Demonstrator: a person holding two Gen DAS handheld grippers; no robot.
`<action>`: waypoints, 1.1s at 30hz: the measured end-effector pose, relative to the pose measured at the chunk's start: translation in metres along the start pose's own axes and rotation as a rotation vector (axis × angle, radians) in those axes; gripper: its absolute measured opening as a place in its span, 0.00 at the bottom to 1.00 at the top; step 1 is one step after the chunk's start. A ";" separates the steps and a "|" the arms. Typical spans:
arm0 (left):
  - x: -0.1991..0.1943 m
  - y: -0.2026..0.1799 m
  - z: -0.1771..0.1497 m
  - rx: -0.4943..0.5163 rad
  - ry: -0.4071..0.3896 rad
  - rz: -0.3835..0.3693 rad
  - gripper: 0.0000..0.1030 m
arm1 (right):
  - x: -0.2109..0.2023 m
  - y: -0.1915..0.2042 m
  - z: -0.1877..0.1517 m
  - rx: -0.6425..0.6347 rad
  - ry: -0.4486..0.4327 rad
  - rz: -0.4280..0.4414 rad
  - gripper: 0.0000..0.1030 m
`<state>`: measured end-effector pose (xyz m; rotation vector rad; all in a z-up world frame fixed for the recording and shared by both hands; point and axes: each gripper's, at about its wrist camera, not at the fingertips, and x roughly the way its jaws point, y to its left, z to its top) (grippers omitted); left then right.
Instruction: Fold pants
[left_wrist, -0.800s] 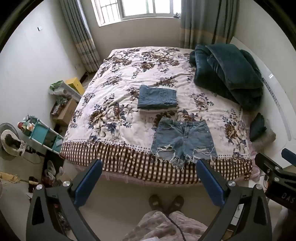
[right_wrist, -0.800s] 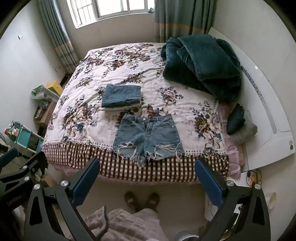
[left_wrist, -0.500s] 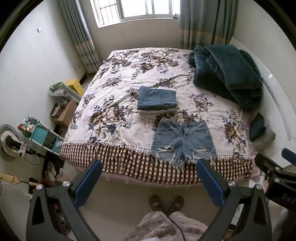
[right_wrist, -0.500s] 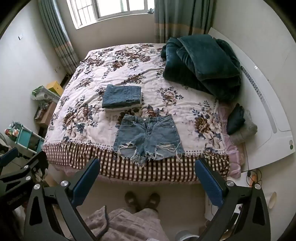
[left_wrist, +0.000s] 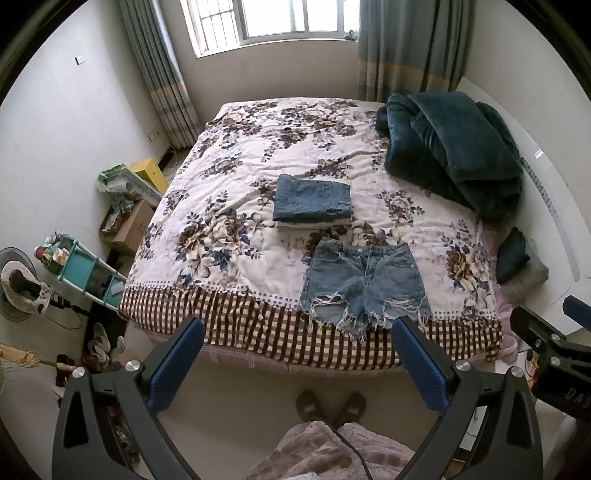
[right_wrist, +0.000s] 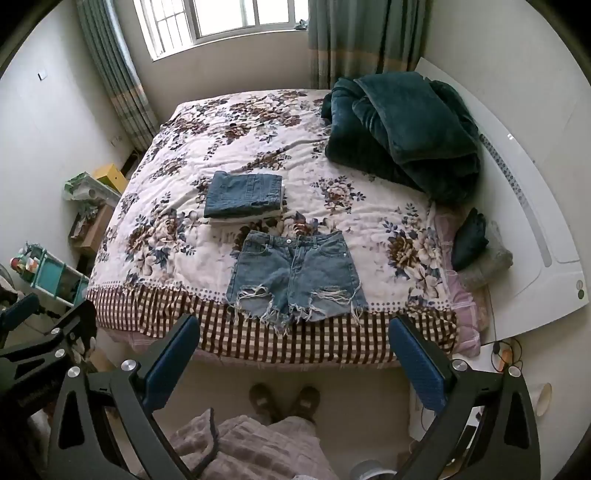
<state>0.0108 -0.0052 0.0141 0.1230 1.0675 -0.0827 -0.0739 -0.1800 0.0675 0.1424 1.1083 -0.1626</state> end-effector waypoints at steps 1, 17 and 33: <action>0.001 -0.005 -0.004 0.001 -0.005 0.000 1.00 | 0.000 0.000 0.000 0.000 0.000 0.000 1.00; -0.001 -0.003 -0.004 -0.001 -0.014 -0.005 1.00 | -0.001 0.001 0.000 0.001 0.002 0.008 1.00; -0.005 -0.008 -0.001 -0.011 -0.019 -0.014 1.00 | -0.001 0.007 -0.006 -0.007 0.000 0.006 1.00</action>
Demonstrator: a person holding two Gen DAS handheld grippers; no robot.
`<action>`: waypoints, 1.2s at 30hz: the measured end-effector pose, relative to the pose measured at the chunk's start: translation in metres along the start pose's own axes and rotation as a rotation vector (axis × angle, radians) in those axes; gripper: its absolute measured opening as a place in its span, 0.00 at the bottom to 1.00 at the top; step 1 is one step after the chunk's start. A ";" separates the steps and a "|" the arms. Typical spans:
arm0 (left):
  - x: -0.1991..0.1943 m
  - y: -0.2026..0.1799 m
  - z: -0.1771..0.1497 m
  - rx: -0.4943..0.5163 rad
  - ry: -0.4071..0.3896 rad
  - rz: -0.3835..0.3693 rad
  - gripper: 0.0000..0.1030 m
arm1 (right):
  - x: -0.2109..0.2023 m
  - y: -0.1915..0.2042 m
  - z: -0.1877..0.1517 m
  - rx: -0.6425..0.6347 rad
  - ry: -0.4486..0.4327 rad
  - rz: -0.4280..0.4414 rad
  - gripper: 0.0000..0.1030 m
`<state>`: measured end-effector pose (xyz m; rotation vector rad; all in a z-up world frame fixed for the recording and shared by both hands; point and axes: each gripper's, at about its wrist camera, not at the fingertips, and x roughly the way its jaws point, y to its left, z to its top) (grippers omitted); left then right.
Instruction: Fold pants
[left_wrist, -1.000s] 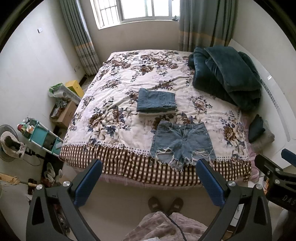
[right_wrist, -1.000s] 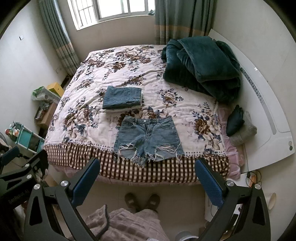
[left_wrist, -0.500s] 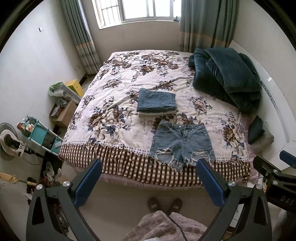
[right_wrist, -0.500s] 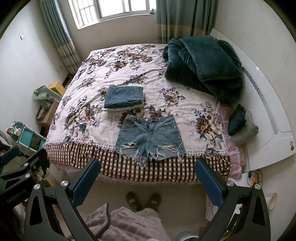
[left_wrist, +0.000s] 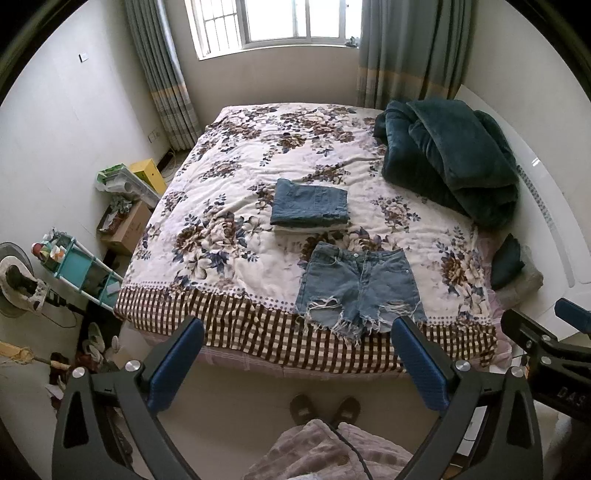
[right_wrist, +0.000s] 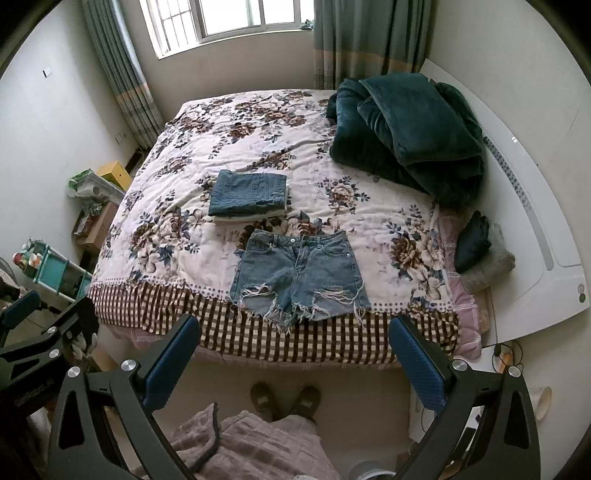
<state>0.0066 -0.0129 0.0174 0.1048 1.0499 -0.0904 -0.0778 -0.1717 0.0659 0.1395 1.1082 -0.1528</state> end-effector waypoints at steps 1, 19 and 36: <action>-0.001 0.000 -0.001 0.000 0.000 0.000 1.00 | 0.000 0.001 0.000 0.000 0.001 0.000 1.00; -0.002 0.003 -0.004 -0.002 -0.002 -0.004 1.00 | -0.002 0.003 0.000 -0.001 0.000 0.005 1.00; -0.003 0.003 -0.008 -0.001 -0.004 -0.008 1.00 | -0.001 0.005 -0.001 0.001 0.005 0.009 1.00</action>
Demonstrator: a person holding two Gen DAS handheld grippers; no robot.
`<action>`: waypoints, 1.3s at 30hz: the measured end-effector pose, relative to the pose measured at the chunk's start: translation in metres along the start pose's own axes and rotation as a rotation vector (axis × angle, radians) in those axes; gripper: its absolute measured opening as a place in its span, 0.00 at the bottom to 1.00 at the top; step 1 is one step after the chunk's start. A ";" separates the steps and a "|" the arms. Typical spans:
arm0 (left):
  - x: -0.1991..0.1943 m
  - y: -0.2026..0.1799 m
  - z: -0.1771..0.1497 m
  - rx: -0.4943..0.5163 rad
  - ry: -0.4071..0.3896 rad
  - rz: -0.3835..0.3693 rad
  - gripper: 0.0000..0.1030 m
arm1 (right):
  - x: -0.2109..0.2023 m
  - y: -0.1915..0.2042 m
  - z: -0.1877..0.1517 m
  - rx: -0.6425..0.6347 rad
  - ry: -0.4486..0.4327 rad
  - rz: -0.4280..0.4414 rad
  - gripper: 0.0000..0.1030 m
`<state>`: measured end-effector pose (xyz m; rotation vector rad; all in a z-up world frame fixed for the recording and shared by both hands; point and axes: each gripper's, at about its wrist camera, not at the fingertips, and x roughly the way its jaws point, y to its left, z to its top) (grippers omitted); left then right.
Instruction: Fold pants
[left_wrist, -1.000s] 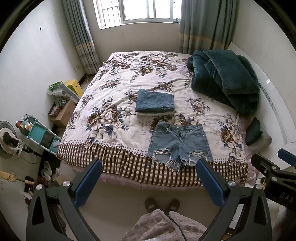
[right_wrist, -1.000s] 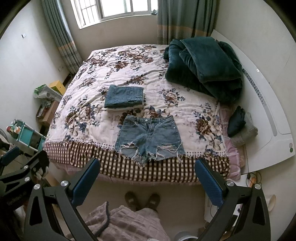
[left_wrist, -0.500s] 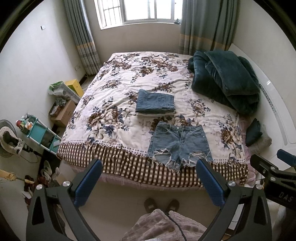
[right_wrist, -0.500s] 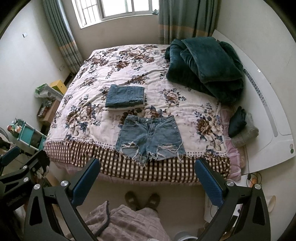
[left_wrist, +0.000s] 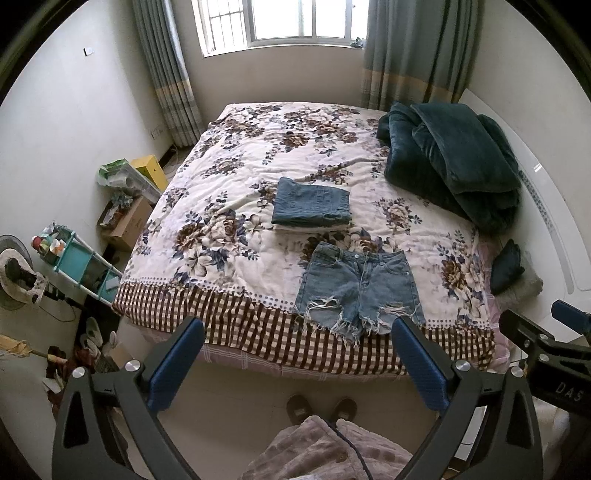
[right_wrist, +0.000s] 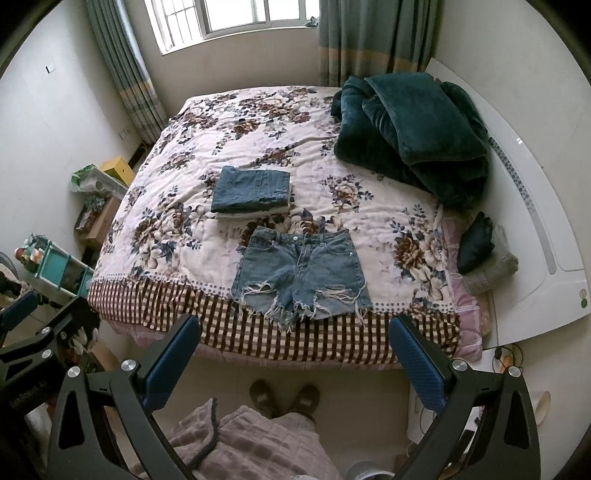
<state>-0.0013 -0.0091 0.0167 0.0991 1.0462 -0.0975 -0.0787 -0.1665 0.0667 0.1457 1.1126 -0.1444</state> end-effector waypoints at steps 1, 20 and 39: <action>0.000 0.001 -0.001 -0.004 -0.001 -0.001 1.00 | 0.000 -0.002 -0.001 0.002 -0.002 0.002 1.00; 0.155 -0.012 0.033 0.041 0.069 -0.012 1.00 | 0.139 -0.016 0.036 0.096 0.077 -0.126 1.00; 0.433 -0.151 0.019 -0.013 0.336 0.076 1.00 | 0.483 -0.184 0.088 0.026 0.404 -0.004 1.00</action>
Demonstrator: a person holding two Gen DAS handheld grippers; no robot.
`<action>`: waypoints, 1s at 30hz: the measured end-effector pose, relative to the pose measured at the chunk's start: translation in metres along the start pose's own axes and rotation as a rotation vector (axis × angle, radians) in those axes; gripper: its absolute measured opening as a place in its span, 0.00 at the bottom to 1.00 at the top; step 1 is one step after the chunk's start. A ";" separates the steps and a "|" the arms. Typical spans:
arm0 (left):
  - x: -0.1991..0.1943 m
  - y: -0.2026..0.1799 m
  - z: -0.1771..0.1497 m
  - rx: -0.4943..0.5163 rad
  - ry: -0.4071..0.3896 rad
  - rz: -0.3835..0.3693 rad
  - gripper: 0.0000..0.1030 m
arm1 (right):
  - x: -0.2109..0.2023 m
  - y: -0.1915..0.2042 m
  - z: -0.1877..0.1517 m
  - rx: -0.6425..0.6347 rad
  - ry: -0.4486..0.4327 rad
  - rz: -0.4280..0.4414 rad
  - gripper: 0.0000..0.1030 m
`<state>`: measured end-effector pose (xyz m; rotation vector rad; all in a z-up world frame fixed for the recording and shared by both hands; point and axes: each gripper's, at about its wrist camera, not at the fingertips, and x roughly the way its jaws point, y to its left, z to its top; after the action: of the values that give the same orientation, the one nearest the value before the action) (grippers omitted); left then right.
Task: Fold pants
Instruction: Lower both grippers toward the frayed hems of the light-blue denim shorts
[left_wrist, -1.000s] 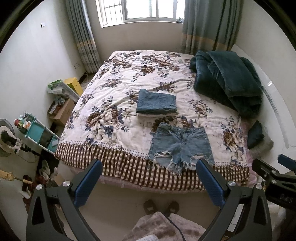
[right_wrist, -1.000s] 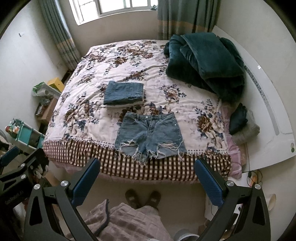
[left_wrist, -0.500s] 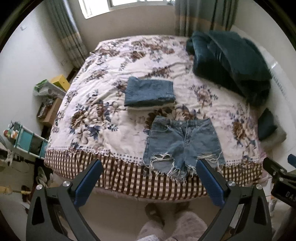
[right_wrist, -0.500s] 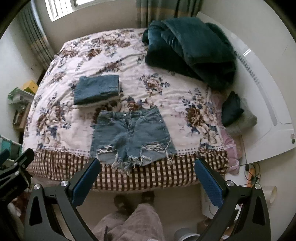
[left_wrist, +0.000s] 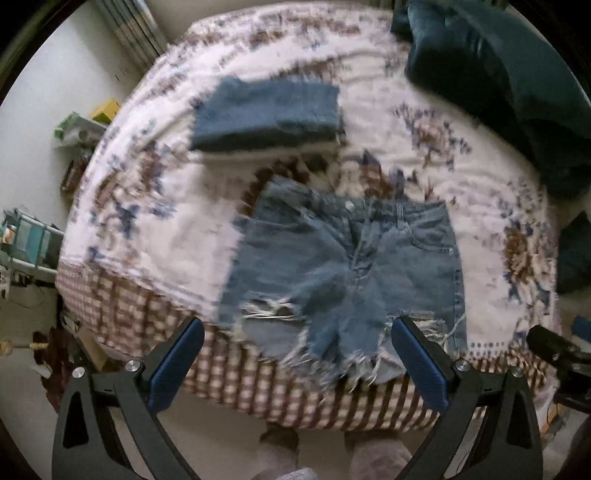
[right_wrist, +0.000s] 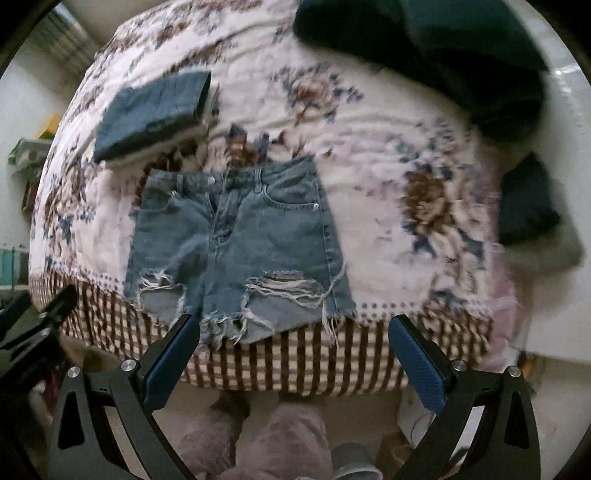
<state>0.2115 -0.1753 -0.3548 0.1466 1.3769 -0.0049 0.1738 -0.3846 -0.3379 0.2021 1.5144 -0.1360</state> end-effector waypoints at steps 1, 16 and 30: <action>0.023 -0.013 0.001 0.003 0.024 0.000 1.00 | 0.021 -0.010 0.012 -0.017 0.020 0.009 1.00; 0.171 -0.170 -0.062 -0.118 0.292 -0.190 0.98 | 0.241 -0.072 0.111 -0.136 0.282 0.158 0.59; 0.188 -0.219 -0.077 -0.071 0.238 -0.229 0.10 | 0.291 -0.051 0.168 -0.214 0.320 0.251 0.59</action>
<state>0.1534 -0.3687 -0.5745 -0.0729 1.6236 -0.1331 0.3423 -0.4597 -0.6235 0.2486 1.7928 0.2698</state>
